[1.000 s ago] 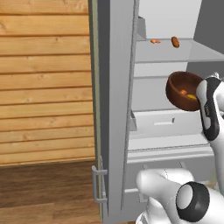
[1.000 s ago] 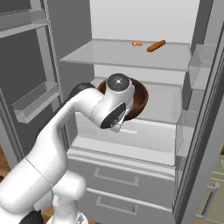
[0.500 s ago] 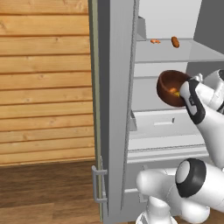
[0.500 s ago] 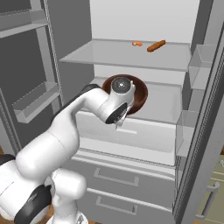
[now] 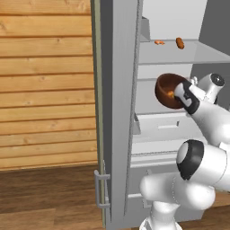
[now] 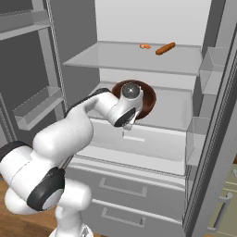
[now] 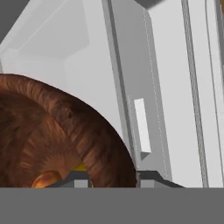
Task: Pick the chicken drumstick and lemon from their plates and place them in the bowl. Then put the bowl in the fridge.
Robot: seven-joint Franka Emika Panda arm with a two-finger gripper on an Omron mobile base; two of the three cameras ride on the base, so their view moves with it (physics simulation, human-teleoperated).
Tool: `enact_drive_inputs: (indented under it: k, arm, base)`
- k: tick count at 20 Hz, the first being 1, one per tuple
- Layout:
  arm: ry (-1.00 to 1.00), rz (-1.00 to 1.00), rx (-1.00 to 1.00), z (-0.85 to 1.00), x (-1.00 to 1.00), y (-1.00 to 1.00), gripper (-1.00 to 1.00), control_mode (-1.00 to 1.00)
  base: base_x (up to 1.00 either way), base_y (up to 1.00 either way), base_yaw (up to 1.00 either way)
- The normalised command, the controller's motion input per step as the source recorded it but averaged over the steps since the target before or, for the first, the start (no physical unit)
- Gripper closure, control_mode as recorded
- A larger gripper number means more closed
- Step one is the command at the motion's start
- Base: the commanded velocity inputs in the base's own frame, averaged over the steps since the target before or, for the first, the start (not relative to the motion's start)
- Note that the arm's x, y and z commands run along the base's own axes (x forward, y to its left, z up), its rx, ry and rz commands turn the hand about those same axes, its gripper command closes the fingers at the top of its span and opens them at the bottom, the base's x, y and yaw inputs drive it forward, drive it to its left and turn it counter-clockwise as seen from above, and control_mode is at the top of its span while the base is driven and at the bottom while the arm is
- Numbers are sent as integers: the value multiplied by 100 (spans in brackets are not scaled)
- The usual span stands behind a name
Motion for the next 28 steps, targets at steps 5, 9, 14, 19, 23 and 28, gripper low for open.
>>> enact_drive_inputs:
  k: [5, 9, 14, 19, 23, 28]
  arm:
    - [1, 3, 0, -19, 29, 0, 100, -100]
    - [3, 1, 0, -19, 21, 0, 100, -100]
    - [2, 2, 0, -21, 21, 0, 100, -100]
    - [-1, 3, 0, -16, 18, 0, -100, -100]
    - [-28, 6, 0, 14, -23, -1, -100, -100]
    - [-41, 10, 0, 54, -43, 11, -100, -100]
  base:
    - [0, 0, 0]
    - [0, 0, 0]
    - [0, 0, 0]
    - [0, 0, 0]
    - [0, 0, 0]
    - [0, 0, 0]
